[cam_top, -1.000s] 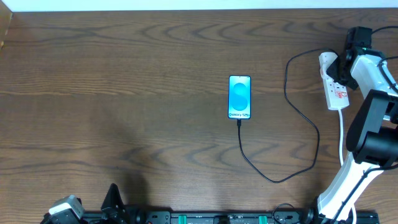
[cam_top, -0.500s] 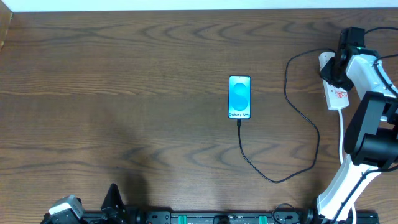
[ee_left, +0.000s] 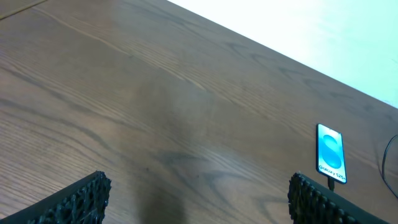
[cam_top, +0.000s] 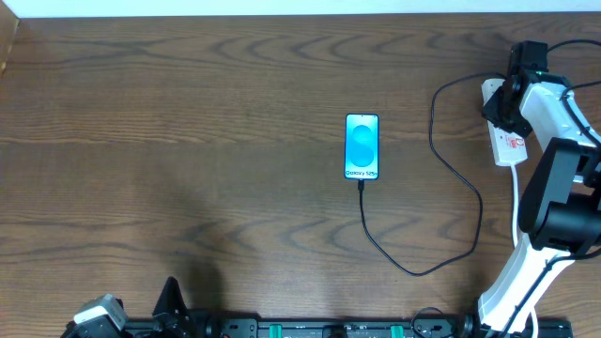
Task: Plug charger to phone and switch on socket
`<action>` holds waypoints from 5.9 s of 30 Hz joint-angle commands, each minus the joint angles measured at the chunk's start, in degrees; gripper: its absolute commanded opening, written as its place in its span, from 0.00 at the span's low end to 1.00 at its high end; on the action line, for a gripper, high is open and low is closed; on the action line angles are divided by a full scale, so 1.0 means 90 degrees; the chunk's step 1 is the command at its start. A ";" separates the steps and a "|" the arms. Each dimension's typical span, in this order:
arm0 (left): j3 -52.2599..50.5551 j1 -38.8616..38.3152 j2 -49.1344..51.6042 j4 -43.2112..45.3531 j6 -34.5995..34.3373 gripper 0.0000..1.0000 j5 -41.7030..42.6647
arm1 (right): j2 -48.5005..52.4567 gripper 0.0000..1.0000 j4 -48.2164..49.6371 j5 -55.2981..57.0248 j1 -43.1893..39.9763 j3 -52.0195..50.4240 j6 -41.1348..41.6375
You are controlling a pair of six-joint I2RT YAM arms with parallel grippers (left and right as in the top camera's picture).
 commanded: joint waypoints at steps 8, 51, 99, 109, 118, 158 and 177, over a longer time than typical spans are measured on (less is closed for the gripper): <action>-0.0012 0.0032 -0.0056 -0.0005 0.0017 0.91 -0.0039 | 0.0032 0.01 0.0634 -0.0427 -0.0291 0.0017 -0.0376; -0.0012 0.0032 -0.0056 -0.0005 0.0017 0.91 -0.0039 | 0.0075 0.01 0.1149 -0.1715 0.0457 -0.0709 -0.0850; -0.0012 0.0032 -0.0056 -0.0005 0.0017 0.91 -0.0039 | -0.0044 0.01 0.1341 -0.4262 0.0544 -0.0697 -0.1229; -0.0012 0.0032 -0.0056 -0.0005 0.0015 0.91 -0.0039 | -0.0049 0.01 0.1163 -0.4337 0.0457 -0.0697 -0.1064; -0.0012 0.0032 -0.0056 -0.0005 0.0017 0.91 -0.0039 | -0.0529 0.01 0.0588 -0.2477 0.0260 -0.0695 -0.0585; -0.0012 0.0032 -0.0056 -0.0005 0.0017 0.91 -0.0039 | -0.0362 0.01 -0.0704 -0.1406 -0.0682 0.0359 0.1389; -0.0012 0.0032 -0.0056 -0.0005 0.0015 0.91 -0.0039 | -0.0211 0.01 -0.0214 -0.1117 -0.0707 0.0396 0.1411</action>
